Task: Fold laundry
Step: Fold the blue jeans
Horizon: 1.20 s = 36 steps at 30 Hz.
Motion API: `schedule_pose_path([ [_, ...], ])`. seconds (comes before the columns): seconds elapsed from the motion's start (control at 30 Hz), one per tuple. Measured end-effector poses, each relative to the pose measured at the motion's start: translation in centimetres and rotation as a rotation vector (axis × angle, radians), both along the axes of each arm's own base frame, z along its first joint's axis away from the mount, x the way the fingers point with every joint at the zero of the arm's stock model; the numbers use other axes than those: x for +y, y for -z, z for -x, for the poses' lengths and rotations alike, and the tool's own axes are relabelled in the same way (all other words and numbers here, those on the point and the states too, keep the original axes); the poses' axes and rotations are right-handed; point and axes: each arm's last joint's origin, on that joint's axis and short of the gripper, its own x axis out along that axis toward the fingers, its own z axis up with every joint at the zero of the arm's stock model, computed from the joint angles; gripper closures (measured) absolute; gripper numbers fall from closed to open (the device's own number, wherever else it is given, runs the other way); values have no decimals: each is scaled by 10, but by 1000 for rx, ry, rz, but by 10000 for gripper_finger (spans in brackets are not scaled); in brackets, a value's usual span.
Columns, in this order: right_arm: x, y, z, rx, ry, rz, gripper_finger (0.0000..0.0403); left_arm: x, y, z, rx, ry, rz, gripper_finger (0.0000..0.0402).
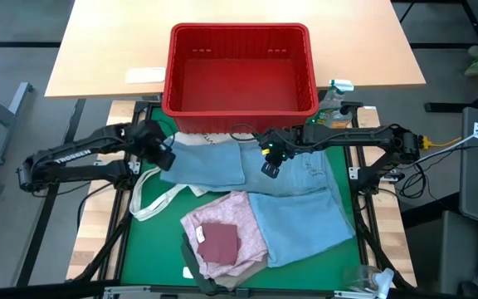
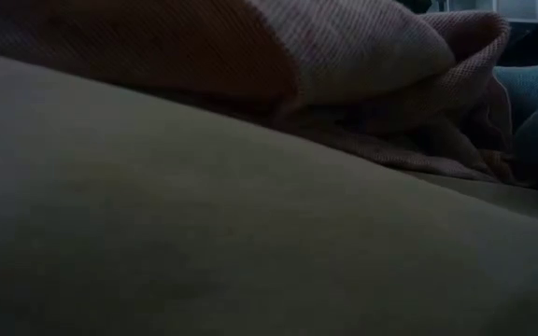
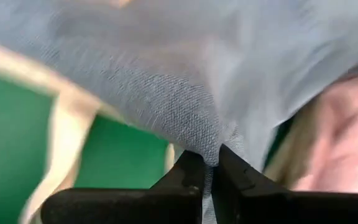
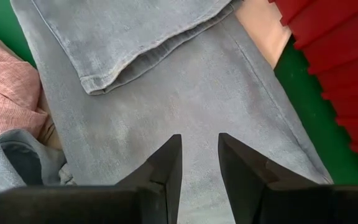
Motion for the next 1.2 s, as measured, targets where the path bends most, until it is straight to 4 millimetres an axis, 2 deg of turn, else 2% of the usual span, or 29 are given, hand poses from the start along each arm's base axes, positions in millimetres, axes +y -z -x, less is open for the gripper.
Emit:
schedule_pose_path([
  [0.27, 0, 0, 0, 0, 0, -1, 297, 4, -27, -37, -385, 0, -83, 397],
  [0.33, 0, -7, -1, -4, -1, -1, 297, 3, -31, -48, -458, 24, -99, 397],
  [0.43, -1, -26, -6, -60, -1, 7, 297, 0, -33, -68, -536, 59, -132, 397],
  [0.6, -1, -69, -11, -171, -4, 23, 297, -5, -32, -106, -674, 103, -179, 397],
  [0.77, -1, -109, -6, -223, -4, 30, 297, -8, -27, -145, -869, 140, -218, 397],
  [0.9, 0, -136, 1, -262, -4, 35, 297, -10, -21, -179, -910, 158, -221, 397],
  [1.03, 1, -155, 5, -313, -4, 42, 297, -12, -23, -220, -896, 213, -258, 397],
  [1.2, 1, -168, 10, -338, -4, 46, 297, -14, -23, -272, -905, 260, -267, 394],
])
